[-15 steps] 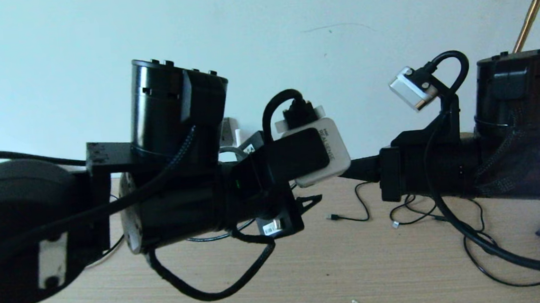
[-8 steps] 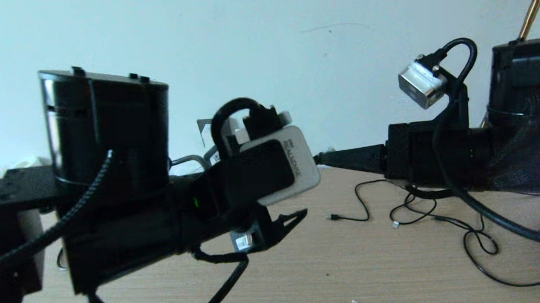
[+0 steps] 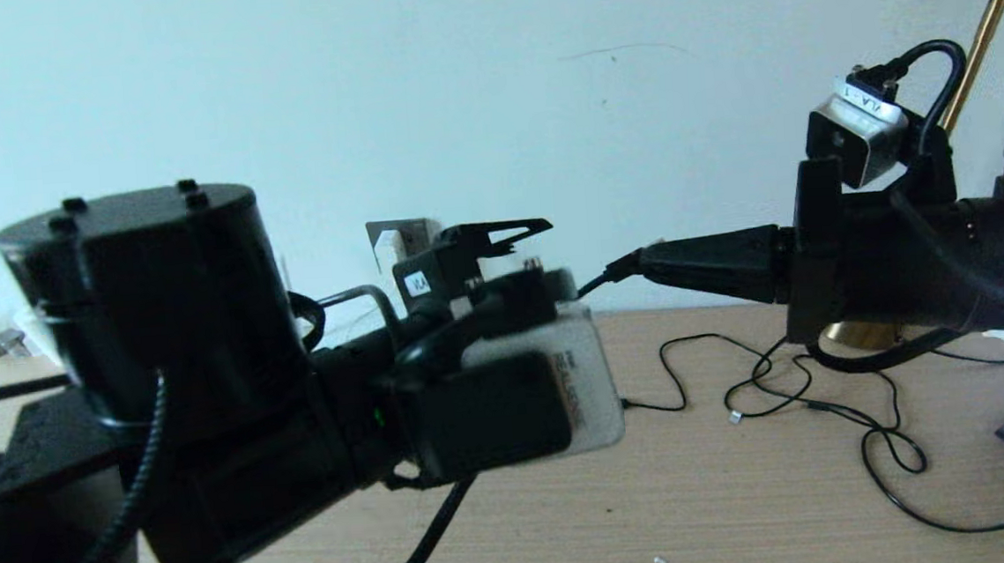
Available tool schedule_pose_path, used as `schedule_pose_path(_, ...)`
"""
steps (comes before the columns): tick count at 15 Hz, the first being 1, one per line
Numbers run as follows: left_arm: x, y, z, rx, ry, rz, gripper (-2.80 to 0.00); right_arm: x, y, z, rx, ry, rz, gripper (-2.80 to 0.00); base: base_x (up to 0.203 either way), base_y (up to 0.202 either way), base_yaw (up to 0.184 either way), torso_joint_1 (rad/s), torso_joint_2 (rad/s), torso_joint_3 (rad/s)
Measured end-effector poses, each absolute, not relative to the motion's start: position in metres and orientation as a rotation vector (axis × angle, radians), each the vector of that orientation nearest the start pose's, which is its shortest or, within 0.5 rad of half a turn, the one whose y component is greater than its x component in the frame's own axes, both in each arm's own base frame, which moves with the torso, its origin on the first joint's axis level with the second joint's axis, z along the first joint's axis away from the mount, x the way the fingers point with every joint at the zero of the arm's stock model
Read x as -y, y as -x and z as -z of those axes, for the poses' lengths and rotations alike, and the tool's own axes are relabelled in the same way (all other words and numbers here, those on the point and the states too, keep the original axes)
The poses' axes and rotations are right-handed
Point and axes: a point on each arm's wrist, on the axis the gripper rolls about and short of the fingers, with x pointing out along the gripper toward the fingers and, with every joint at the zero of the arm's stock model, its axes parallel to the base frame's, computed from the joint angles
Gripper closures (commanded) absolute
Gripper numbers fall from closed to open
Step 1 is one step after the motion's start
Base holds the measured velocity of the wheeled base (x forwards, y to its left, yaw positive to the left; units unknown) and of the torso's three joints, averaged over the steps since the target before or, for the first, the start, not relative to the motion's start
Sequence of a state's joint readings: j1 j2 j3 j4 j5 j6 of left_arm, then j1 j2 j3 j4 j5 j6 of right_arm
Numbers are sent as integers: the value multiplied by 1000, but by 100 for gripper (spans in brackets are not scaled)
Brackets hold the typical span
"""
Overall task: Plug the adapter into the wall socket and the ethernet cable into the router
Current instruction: Hand it to the other hand
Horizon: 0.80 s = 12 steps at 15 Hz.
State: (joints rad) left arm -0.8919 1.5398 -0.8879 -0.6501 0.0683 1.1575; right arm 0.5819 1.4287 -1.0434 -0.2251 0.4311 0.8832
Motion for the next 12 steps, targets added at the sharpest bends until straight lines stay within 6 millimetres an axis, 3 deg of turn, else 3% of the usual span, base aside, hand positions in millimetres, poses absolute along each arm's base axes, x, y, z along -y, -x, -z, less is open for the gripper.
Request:
schedule_pose_path(4, 216, -172, -238, 656, -1100, 686, -280, -134, -199, -296, -633, -888, -821, 0, 0, 0, 0, 0, 0, 0)
schedule_pose_path(12, 250, -196, -241, 907, -1067, 701, -280, -118, -198, -312, -779, -1126, -830, 0, 0, 0, 0, 0, 0, 0)
